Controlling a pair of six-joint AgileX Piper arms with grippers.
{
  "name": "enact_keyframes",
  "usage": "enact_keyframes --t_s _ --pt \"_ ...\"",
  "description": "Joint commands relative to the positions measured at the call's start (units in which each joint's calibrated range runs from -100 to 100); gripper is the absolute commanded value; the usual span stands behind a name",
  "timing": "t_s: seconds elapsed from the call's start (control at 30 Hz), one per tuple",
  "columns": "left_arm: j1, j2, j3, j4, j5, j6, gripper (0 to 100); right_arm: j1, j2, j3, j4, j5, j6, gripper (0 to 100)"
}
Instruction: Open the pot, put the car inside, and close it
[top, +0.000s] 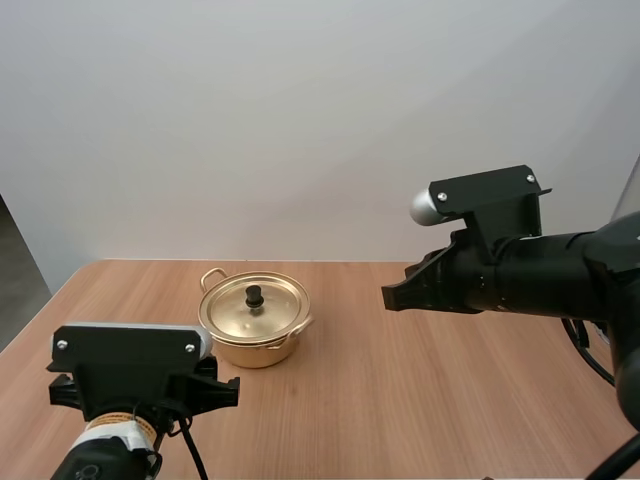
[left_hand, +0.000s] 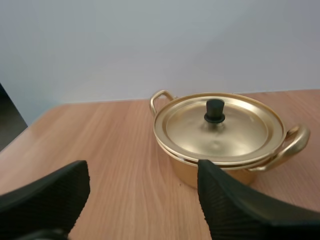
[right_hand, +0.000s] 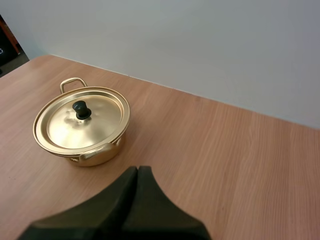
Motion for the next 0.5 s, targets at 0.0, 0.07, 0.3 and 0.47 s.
enact_keyframes --t_s 0.0,0.07,0.3,0.47 --pt "0.01 0.0 0.2 -4.3 -0.1 -11.9 99 0.0 0.0 0.1 0.4 0.1 4.1 0" --pt "0.01 0.0 0.2 -4.3 -0.1 -11.9 74 0.0 0.0 0.1 0.4 0.1 5.4 0" --pt "0.01 0.0 0.2 -4.3 0.1 -12.1 0 7.7 -4.3 5.9 -8.4 -40.0 5.8 0" --pt "0.01 0.0 0.2 -4.3 0.1 -12.1 0 14.4 -12.3 22.7 -5.4 -95.6 11.0 0"
